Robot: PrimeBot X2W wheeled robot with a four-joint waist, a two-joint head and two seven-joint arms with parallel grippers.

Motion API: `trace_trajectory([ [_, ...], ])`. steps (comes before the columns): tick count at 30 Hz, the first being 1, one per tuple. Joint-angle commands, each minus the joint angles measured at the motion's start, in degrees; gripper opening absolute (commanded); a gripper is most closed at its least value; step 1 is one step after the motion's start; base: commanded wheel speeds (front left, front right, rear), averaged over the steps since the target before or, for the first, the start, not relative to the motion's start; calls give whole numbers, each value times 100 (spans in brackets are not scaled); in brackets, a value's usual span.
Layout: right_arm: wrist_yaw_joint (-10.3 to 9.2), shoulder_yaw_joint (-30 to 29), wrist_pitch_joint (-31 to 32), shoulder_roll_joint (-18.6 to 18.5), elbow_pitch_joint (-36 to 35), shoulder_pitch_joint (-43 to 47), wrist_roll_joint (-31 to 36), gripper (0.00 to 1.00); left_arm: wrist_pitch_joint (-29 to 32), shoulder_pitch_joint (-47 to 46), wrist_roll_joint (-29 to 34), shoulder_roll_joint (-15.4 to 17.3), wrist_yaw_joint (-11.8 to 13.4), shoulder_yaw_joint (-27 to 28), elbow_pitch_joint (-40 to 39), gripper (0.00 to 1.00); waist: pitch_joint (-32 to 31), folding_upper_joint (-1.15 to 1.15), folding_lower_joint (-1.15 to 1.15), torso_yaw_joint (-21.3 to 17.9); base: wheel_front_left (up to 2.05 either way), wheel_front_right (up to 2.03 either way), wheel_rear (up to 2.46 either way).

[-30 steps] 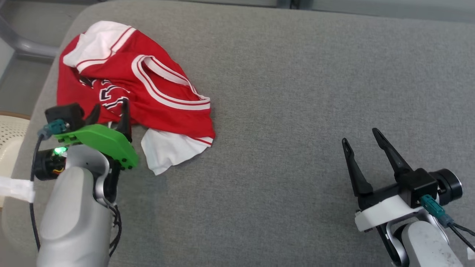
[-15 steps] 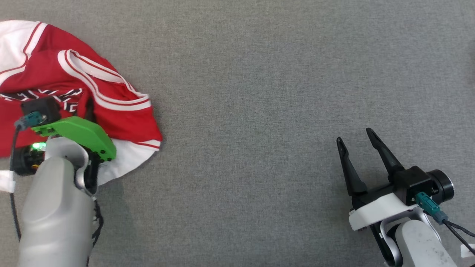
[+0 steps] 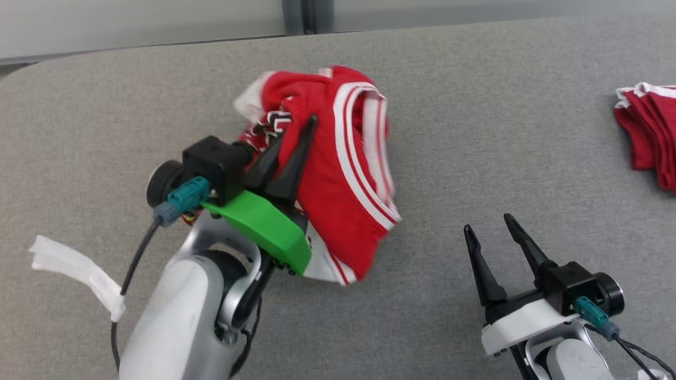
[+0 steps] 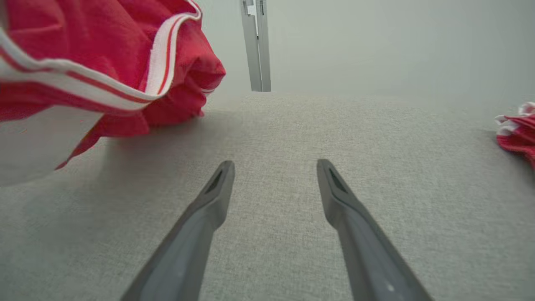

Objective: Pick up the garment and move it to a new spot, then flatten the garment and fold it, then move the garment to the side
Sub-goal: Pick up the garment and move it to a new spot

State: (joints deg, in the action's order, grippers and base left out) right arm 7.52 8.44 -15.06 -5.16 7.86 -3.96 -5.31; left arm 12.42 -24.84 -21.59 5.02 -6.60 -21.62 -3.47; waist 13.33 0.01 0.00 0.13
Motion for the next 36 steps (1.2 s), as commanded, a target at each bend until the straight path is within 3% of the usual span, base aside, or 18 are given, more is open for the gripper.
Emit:
trace_trajectory([
  [1,-6,-25,-15,6,12,84,-19,100,167,208,3,10,59,-127,-275,0,-320,-1,0,-498,0,0,0],
  [5,-6,-43,-15,74,23,134,-42,100,546,575,72,13,225,-412,-636,0,-348,-1,0,-990,0,0,0],
  [9,-6,-115,-15,123,25,148,-70,100,615,730,18,-46,332,-565,-166,0,-283,-1,0,-1469,0,0,0],
  [13,-6,-191,-15,174,55,226,-101,100,482,633,-115,-116,446,-658,859,0,-218,-1,0,-1795,0,0,0],
  [20,-6,-72,-15,211,86,136,-154,100,-796,150,15,-165,363,-689,3278,0,-88,-1,0,-2121,0,0,0],
  [21,-6,-94,-15,212,79,146,-161,100,-949,115,-4,-172,364,-700,3447,11,-85,-1,0,-2110,0,0,0],
  [22,-6,-131,-15,216,65,168,-160,100,-1160,49,55,-183,365,-762,3595,34,-83,-1,0,-2079,0,0,0],
  [23,-6,-166,-15,217,61,194,-159,100,-1336,15,66,-191,382,-787,3663,79,-86,-1,0,-2046,0,0,0],
  [24,-6,-193,-15,222,67,220,-136,100,-1531,6,58,-187,425,-797,3727,100,-96,-1,0,-2002,0,0,0],
  [29,-5,-401,-15,218,-15,283,-41,100,-2358,240,174,-193,703,-829,3315,100,-208,-1,0,-1673,0,0,0],
  [36,-6,-744,-15,185,-286,399,76,100,-2657,1239,236,116,1231,-603,1771,100,-422,-1,0,-1007,0,0,0],
])
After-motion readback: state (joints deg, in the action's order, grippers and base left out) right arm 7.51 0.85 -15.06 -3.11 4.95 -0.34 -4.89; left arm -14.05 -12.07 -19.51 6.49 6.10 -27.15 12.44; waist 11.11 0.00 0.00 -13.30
